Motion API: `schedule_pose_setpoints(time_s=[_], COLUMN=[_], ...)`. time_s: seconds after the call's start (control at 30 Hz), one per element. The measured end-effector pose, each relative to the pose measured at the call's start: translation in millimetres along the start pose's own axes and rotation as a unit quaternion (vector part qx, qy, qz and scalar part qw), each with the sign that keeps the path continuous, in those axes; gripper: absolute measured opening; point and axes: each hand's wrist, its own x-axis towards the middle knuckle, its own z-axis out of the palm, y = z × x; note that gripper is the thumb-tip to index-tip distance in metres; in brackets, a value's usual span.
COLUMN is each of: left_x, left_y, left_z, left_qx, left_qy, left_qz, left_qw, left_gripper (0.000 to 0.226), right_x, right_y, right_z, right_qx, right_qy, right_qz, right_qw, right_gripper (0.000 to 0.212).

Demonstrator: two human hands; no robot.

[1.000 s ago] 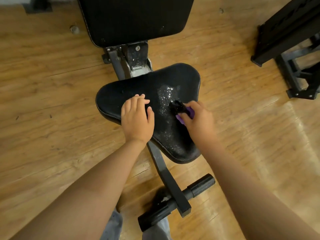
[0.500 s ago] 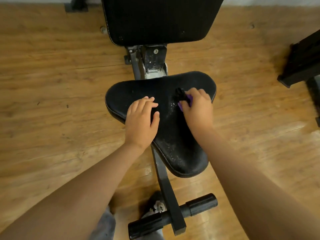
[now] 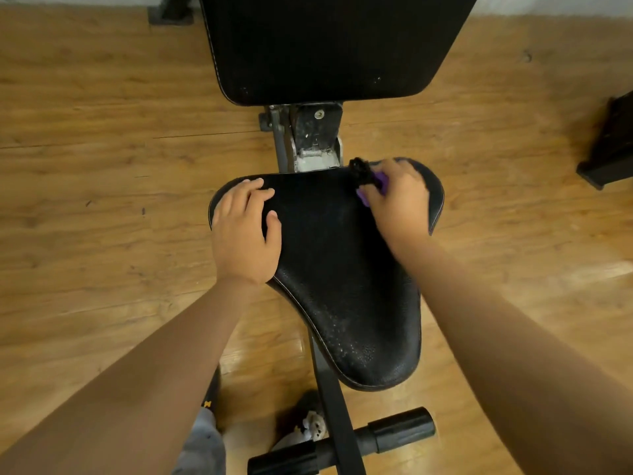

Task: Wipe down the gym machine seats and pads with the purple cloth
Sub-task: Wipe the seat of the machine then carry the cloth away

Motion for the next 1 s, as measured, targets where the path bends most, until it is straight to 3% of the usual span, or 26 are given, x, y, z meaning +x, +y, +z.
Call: schedule_pose_setpoints(time_s=[0.1, 0.2, 0.37, 0.47, 0.6, 0.7, 0.9, 1.0], left_x=[1, 2, 3, 3, 2, 1, 0, 1], left_y=[1, 1, -1, -1, -1, -2, -3, -3], left_z=[-3, -3, -1, -1, -2, 0, 0, 1], left_qx=[0.0, -0.001, -0.002, -0.005, -0.002, -0.006, -0.006, -0.008], left_qy=[-0.009, -0.01, -0.007, -0.005, -0.005, 0.0, 0.006, 0.005], left_qz=[0.01, 0.015, 0.012, 0.013, 0.016, 0.017, 0.016, 0.015], left_qw=[1.0, 1.0, 1.0, 1.0, 1.0, 1.0, 1.0, 1.0], left_gripper=[0.04, 0.04, 0.038, 0.037, 0.037, 0.037, 0.035, 0.033], right_x=[-54, -69, 6, -6, -81, -80, 5, 1], right_y=[-41, -36, 29, 16, -37, -26, 47, 37], right_z=[16, 12, -10, -4, 8, 3, -22, -18], right_qx=[0.047, 0.065, 0.009, -0.002, 0.06, 0.06, 0.011, 0.01], right_qy=[-0.058, -0.114, -0.013, 0.004, -0.081, -0.114, -0.014, 0.005], right_qz=[-0.11, -0.175, -0.026, 0.012, -0.121, -0.178, -0.006, 0.014], right_qw=[0.991, 0.976, 1.0, 1.0, 0.987, 0.976, 1.0, 1.0], right_gripper=[0.025, 0.03, 0.019, 0.018, 0.027, 0.031, 0.017, 0.017])
